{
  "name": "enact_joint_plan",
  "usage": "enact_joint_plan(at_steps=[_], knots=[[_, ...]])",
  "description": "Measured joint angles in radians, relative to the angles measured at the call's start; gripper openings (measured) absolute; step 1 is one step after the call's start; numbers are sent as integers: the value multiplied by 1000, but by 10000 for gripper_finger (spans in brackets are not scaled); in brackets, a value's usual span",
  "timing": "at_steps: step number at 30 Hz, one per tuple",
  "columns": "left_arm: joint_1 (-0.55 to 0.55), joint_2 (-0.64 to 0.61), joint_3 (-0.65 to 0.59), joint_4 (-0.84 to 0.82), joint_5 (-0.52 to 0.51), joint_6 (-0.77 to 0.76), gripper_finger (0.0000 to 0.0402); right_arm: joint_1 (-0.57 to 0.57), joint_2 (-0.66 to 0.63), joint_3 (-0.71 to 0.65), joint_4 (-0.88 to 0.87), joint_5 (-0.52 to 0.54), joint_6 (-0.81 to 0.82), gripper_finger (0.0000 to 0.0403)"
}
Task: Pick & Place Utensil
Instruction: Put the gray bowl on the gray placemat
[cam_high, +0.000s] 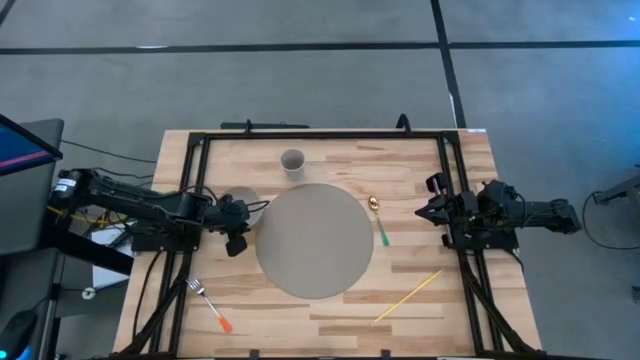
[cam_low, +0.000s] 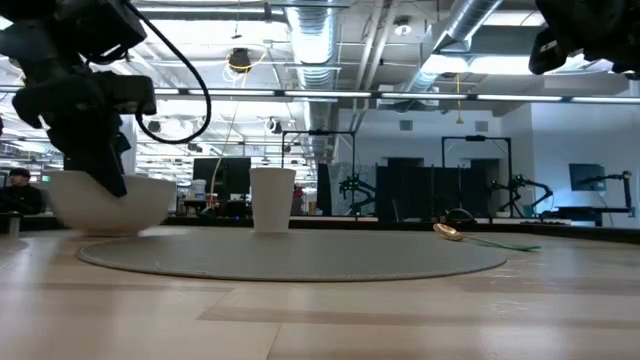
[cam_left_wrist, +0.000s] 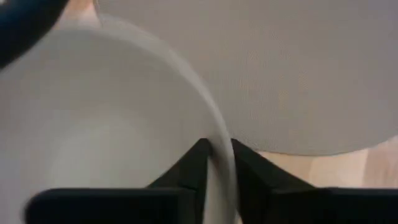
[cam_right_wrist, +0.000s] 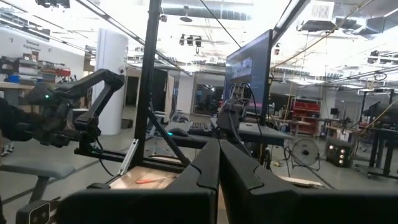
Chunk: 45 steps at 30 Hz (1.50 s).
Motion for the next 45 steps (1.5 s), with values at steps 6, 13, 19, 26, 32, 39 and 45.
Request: enact_joint_plan(at_steps=[6,13,19,26,32,39,45], knots=[[-11,1,75,35,9,28,13,0,0,0,91,83,-121,0],[-52,63,277,62,4,165,10,0,3,0,239,309,-191,41],[-58,291,373,197,119,354,10,0,5,51,263,429,-144,89],[-52,559,518,217,252,546,11,-1,138,130,262,541,-214,91],[-64,661,568,271,422,606,14,-6,318,168,319,561,-352,80],[-98,719,568,274,430,605,13,-23,416,209,354,561,-306,79],[-94,734,568,285,417,606,38,-40,422,212,364,561,-306,79]])
